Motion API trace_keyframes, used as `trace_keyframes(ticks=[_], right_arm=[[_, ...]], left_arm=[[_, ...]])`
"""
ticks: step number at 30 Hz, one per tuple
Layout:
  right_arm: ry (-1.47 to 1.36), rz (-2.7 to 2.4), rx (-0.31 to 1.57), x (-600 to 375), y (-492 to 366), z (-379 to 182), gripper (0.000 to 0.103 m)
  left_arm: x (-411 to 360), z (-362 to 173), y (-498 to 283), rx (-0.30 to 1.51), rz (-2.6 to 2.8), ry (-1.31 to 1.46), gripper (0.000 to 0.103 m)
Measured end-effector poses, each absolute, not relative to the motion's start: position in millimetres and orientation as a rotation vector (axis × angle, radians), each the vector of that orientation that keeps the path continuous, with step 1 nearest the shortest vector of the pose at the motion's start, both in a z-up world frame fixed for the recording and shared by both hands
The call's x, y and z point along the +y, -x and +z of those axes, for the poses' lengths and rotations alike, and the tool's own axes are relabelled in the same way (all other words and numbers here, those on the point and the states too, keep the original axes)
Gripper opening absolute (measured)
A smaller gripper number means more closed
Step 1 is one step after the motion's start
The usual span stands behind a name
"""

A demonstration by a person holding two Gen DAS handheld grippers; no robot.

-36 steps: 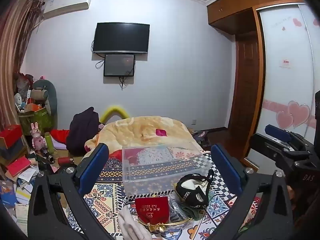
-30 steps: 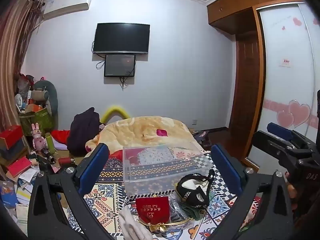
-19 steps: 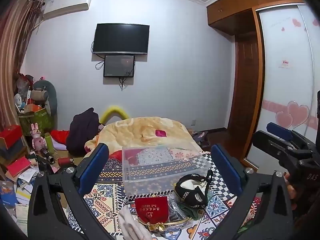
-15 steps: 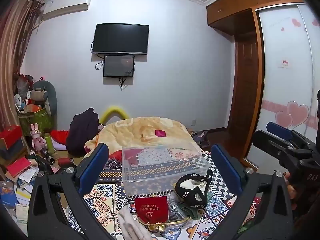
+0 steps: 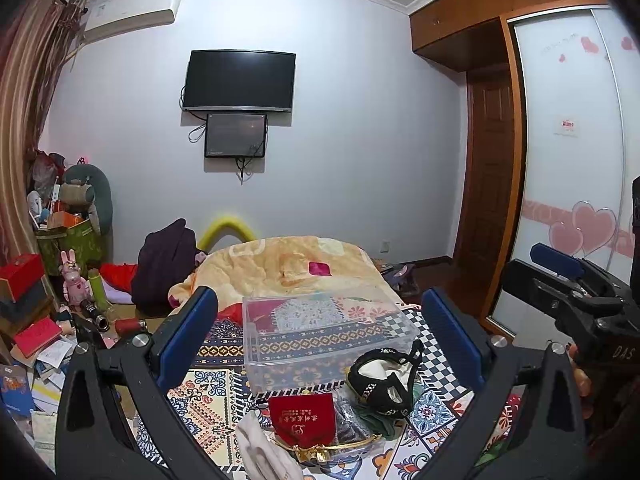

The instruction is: Organize soft objects

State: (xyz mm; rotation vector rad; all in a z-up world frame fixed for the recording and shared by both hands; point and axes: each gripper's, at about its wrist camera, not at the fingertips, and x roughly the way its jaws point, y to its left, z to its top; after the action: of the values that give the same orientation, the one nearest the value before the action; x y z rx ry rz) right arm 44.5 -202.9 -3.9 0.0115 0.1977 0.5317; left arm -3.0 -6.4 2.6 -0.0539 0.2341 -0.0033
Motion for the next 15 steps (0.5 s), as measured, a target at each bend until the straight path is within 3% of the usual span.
trace_keyframes(ticks=[15], right_arm=[[-0.015,0.530,0.194,-203.3,-42.9,-1.0,0.103]], left_arm=[[-8.3,4.8,1.8,0.234,-0.010,0.050,0.103]])
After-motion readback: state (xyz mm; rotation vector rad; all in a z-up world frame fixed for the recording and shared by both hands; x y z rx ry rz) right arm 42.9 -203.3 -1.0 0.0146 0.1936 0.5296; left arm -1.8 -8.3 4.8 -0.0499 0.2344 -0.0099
